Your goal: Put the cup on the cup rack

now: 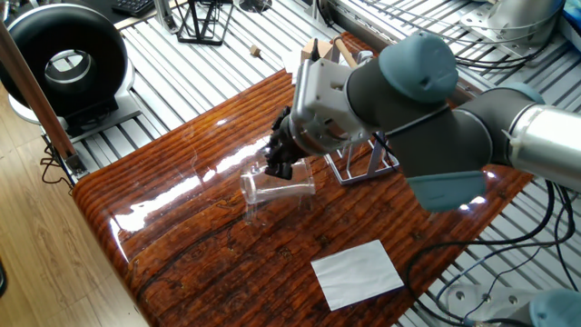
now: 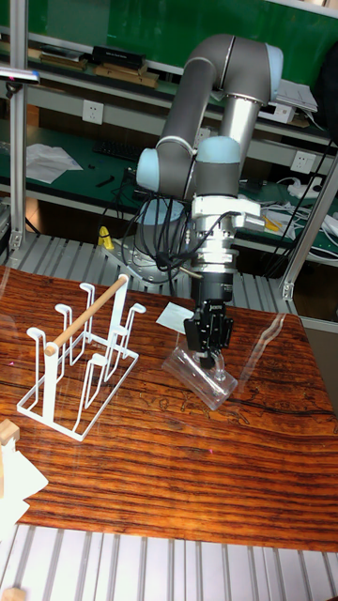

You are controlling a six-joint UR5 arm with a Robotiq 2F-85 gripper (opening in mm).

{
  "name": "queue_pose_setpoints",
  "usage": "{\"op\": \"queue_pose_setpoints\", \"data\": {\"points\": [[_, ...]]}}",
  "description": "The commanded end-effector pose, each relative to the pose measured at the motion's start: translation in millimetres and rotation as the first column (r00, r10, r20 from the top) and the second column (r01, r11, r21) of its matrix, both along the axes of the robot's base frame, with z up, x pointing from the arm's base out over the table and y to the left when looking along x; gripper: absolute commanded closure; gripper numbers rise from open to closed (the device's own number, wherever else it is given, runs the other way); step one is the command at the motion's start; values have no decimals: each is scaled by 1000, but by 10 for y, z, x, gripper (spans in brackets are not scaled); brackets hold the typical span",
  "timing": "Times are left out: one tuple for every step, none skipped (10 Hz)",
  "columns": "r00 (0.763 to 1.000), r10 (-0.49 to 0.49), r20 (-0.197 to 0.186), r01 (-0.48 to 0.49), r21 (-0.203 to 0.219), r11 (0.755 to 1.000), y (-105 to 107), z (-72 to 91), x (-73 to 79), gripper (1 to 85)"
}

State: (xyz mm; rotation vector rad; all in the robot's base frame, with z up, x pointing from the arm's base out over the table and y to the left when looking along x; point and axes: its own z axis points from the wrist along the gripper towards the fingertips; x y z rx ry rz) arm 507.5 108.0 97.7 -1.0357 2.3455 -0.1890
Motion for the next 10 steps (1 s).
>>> {"op": "queue_pose_setpoints", "data": {"points": [[1000,-23,-19,22,-76,997,11,183,-187,847],[1000,-27,-16,26,-92,995,55,331,-246,847],[999,-31,-10,30,-118,993,66,436,-285,847],[1000,-16,0,15,-176,984,-11,443,-242,847],[1000,-9,5,10,-165,986,14,358,-195,847],[1000,-9,7,10,-189,982,-16,319,-179,847],[1000,10,3,-9,-223,975,-67,292,-160,847],[1000,23,-5,-24,-259,966,-121,282,-168,847],[999,30,-21,-35,-287,957,-149,281,-199,847],[998,39,-39,-49,-321,946,-171,288,-233,847]]}}
